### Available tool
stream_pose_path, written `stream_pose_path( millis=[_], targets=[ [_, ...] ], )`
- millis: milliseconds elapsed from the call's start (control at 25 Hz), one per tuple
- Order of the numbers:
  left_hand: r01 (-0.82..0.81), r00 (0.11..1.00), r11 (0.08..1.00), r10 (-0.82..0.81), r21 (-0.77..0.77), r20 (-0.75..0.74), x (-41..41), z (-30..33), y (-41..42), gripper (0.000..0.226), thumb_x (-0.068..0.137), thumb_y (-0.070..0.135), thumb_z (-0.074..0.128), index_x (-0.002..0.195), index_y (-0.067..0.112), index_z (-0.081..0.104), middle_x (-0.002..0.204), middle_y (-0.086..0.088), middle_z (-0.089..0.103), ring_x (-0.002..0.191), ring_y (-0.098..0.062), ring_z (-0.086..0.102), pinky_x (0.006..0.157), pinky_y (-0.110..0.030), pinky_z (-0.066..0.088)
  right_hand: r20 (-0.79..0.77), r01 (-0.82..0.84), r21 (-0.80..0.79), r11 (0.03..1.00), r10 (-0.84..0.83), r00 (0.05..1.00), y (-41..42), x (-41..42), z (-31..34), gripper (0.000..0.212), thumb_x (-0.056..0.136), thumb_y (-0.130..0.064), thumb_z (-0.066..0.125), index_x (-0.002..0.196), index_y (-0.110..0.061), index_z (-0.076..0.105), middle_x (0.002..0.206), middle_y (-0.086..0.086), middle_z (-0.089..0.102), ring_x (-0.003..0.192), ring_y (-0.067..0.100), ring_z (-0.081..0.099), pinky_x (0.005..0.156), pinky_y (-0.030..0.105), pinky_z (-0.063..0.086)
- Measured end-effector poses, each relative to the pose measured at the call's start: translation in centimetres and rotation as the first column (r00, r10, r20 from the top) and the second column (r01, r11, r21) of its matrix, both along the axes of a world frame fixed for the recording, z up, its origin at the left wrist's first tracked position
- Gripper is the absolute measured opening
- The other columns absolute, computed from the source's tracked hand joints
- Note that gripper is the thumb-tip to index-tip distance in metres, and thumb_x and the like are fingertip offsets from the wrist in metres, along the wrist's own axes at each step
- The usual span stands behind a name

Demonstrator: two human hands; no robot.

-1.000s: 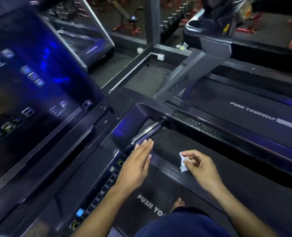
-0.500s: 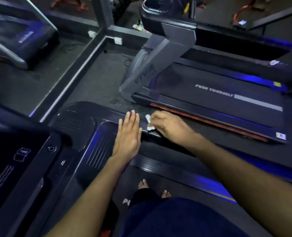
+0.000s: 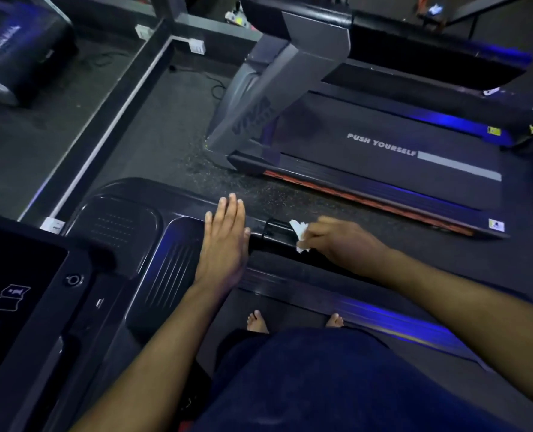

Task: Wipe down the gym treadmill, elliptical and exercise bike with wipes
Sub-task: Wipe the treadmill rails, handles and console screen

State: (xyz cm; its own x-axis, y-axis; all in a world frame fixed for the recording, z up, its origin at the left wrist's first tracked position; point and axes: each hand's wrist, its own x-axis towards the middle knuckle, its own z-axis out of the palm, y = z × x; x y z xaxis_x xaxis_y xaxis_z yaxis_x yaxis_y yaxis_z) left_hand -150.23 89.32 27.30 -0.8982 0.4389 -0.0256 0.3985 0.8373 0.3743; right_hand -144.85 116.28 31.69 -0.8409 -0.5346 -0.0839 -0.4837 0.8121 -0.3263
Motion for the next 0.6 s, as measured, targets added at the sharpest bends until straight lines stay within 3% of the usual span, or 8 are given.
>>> stream_pose_path(
  millis=[200, 400, 600],
  targets=[
    [0.01, 1.0, 0.999, -0.009, 0.031, -0.002, 0.4, 0.3, -0.1, 0.059, 0.109, 0.036, 0.013, 0.163, 0.011, 0.008, 0.171, -0.001, -0.002, 0.155, -0.011, -0.015, 0.125, -0.036, -0.013, -0.024, 0.006, -0.078, 0.997, -0.008, 1.0, 3.9, 1.9, 0.9, 0.024, 0.099, -0.03, 0.046, 0.107, -0.031, 0.068, 0.098, -0.008, 0.064, 0.086, 0.019, 0.058, 0.066, 0.035, 0.055],
    [0.012, 1.0, 1.0, -0.012, 0.024, 0.0, 0.3, 0.3, -0.2, 0.06, 0.109, 0.039, 0.012, 0.163, 0.012, 0.009, 0.171, 0.001, -0.001, 0.155, -0.01, -0.014, 0.123, -0.03, -0.017, -0.089, -0.028, -0.209, 0.977, 0.01, 0.996, -2.3, -5.1, 2.4, 0.015, 0.098, -0.024, 0.058, 0.104, -0.025, 0.071, 0.099, -0.003, 0.06, 0.095, 0.019, 0.058, 0.081, 0.033, 0.051],
    [0.011, 1.0, 0.999, -0.011, 0.031, 0.003, 0.4, 0.4, -0.1, 0.063, 0.107, 0.041, 0.011, 0.162, 0.012, 0.011, 0.171, 0.002, -0.001, 0.155, -0.009, -0.013, 0.124, -0.03, -0.015, -0.044, -0.205, -0.102, 0.973, 0.202, 0.978, -4.8, -5.7, 2.1, 0.027, 0.099, -0.031, 0.047, 0.103, -0.02, 0.072, 0.1, -0.002, 0.06, 0.093, 0.018, 0.053, 0.076, 0.039, 0.052]
  ],
)
